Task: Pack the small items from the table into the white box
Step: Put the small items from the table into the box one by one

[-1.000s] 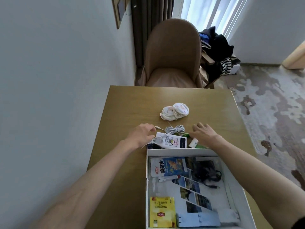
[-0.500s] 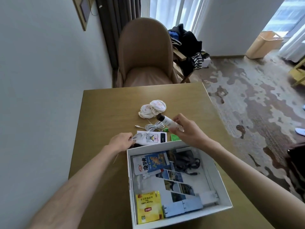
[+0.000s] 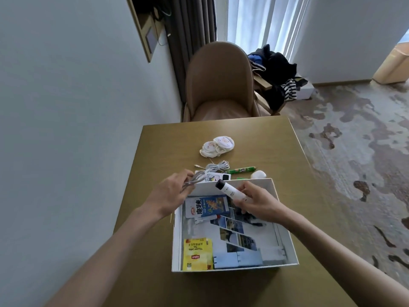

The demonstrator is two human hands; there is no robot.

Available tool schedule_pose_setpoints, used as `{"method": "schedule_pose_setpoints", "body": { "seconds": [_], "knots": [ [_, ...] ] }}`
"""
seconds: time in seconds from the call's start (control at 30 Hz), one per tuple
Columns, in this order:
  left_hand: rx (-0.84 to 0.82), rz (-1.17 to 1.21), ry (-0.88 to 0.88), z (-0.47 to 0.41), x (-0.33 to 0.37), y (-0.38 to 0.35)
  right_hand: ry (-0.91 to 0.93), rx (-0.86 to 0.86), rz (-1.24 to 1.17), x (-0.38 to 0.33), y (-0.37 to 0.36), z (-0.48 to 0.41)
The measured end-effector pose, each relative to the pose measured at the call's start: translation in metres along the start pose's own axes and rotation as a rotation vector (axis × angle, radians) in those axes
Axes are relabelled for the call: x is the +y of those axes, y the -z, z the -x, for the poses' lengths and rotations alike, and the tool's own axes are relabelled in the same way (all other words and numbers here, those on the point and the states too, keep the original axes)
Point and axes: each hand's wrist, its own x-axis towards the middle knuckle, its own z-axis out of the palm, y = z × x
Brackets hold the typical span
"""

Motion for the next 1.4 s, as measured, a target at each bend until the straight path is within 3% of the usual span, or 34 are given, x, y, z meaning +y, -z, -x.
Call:
{"method": "schedule_pose_setpoints", "body": {
  "seconds": [0.17, 0.4, 0.53, 0.7, 0.87, 1.2, 1.3, 1.4],
  "knots": [
    [-0.126, -0.155, -0.075, 0.014, 0.019, -0.035, -0.046, -0.041, 0.156, 0.017, -0.011, 0.018],
    [-0.277, -0.333, -0.013, -0.013, 0.022, -0.061, -0.105, -0.092, 0.224, 0.036, -0.026, 0.033],
    [-0.237, -0.490, -0.005, -0.019, 0.020, -0.070, -0.109, -0.095, 0.240, 0.038, -0.030, 0.032],
    [-0.175, -0.652, -0.164, -0.013, 0.012, -0.074, -0.110, -0.113, 0.290, 0.037, -0.038, 0.021],
    [-0.212, -0.340, -0.079, -0.009, -0.001, -0.067, -0.086, -0.151, 0.358, 0.031, -0.055, 0.003],
    [-0.033, 0.053, 0.013, 0.029, -0.008, -0.042, 0.102, -0.258, 0.512, 0.006, -0.096, -0.023],
    [0.057, 0.162, 0.063, 0.036, -0.013, -0.040, 0.134, -0.216, 0.491, 0.000, -0.098, -0.026],
    [0.140, 0.245, 0.114, 0.038, -0.020, -0.040, 0.171, -0.068, 0.478, -0.002, -0.081, -0.031]
  ]
}}
